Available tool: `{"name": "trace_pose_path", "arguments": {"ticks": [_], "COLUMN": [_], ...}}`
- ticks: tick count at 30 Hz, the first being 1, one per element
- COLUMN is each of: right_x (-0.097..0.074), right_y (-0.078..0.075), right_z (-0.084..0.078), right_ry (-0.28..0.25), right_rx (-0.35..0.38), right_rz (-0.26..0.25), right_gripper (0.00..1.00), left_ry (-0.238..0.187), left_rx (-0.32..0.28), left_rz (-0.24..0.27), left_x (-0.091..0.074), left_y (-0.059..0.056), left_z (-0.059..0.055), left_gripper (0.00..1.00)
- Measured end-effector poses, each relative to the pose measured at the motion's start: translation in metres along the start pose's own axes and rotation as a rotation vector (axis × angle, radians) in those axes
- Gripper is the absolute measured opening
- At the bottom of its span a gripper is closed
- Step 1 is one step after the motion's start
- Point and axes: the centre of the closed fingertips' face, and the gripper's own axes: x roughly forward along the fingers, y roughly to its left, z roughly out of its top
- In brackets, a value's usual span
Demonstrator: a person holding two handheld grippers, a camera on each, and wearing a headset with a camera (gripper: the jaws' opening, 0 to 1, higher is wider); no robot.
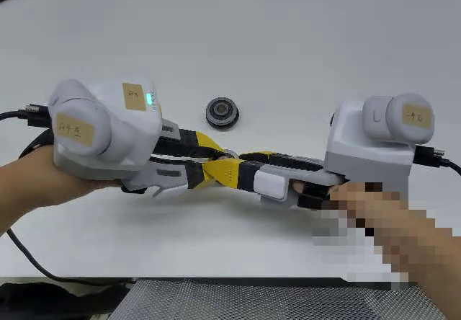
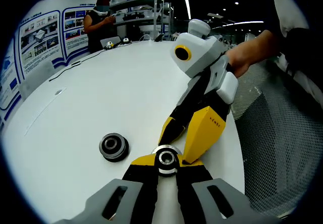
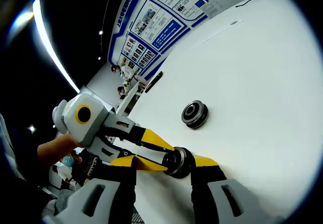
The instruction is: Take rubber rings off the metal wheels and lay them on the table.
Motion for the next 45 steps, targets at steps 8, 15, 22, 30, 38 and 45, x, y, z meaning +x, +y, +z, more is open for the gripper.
{"name": "trace_pose_path", "arguments": {"ticks": [8,15,22,30,38,45], "right_x": [0.001,-0.004,-0.007,-0.01,-0.013,-0.013], "right_y": [-0.001,-0.002,-0.002,-0.003,-0.003,-0.013], "right_z": [0.0,-0.005,-0.007,-0.008,-0.006,-0.006], "right_ry": [0.007,0.041,0.04,0.033,0.027,0.024], "right_rx": [0.012,0.034,0.062,0.048,0.056,0.084], "right_rz": [0.003,0.014,0.028,0.028,0.026,-0.02], "right_gripper": [0.42,0.37,0.35,0.31,0.28,0.16], "left_ry": [0.0,0.001,-0.003,-0.004,-0.004,-0.005], "left_rx": [0.002,-0.004,-0.009,-0.014,-0.012,-0.01], "left_rz": [0.007,0.008,0.011,0.013,0.014,0.016], "left_x": [0.0,0.0,0.0,0.0,0.0,0.0], "left_y": [0.001,0.001,0.001,0.001,0.001,0.001], "left_z": [0.0,-0.001,-0.001,-0.001,-0.001,0.0], "left_gripper": [0.13,0.13,0.13,0.13,0.13,0.13]}}
